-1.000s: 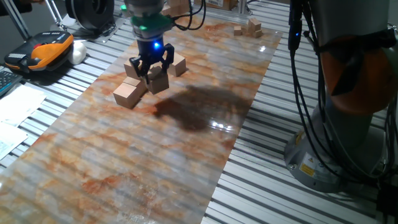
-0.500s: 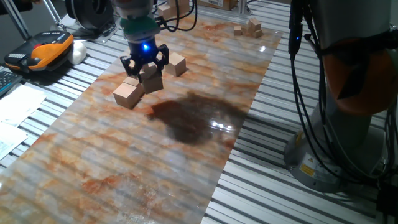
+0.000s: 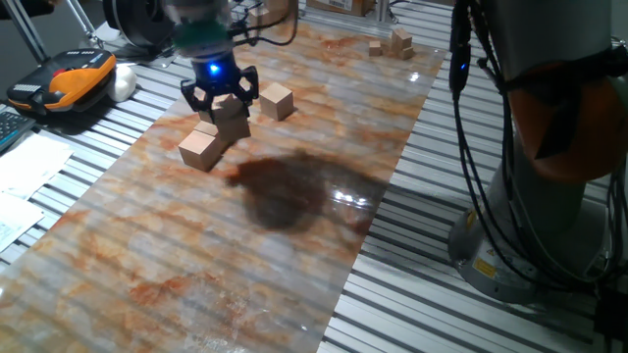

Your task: Stack the blocks into a pyramid shape

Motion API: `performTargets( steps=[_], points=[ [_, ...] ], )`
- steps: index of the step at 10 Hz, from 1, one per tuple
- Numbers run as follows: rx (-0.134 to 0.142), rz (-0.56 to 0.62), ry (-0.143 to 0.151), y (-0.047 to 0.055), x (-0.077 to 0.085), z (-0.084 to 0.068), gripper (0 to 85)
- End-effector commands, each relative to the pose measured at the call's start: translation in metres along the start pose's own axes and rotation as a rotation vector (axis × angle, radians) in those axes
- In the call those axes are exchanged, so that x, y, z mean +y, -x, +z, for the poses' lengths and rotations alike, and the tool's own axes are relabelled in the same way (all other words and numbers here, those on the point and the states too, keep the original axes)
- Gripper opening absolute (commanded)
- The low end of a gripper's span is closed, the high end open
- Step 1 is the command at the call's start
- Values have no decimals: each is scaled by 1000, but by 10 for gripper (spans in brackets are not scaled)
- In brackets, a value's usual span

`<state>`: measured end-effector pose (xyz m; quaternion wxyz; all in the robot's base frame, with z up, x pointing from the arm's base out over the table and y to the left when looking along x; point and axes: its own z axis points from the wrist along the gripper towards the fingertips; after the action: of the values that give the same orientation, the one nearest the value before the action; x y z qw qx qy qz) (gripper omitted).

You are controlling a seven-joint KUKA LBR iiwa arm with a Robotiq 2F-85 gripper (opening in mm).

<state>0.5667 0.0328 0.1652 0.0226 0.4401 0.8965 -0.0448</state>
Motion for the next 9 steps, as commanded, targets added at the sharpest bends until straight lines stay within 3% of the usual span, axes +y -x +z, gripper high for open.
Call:
performTargets(
  steps=[1,3,5,6,8,9],
  points=[
    [38,579,-48,0,0,-1,0],
    [67,647,-22,6,1,-2,0],
    [81,711,-23,12,1,-2,0],
    [69,740,-64,12,4,-1,0],
    [68,798,-107,13,10,1,0],
    [71,816,-115,14,12,3,0]
  ],
)
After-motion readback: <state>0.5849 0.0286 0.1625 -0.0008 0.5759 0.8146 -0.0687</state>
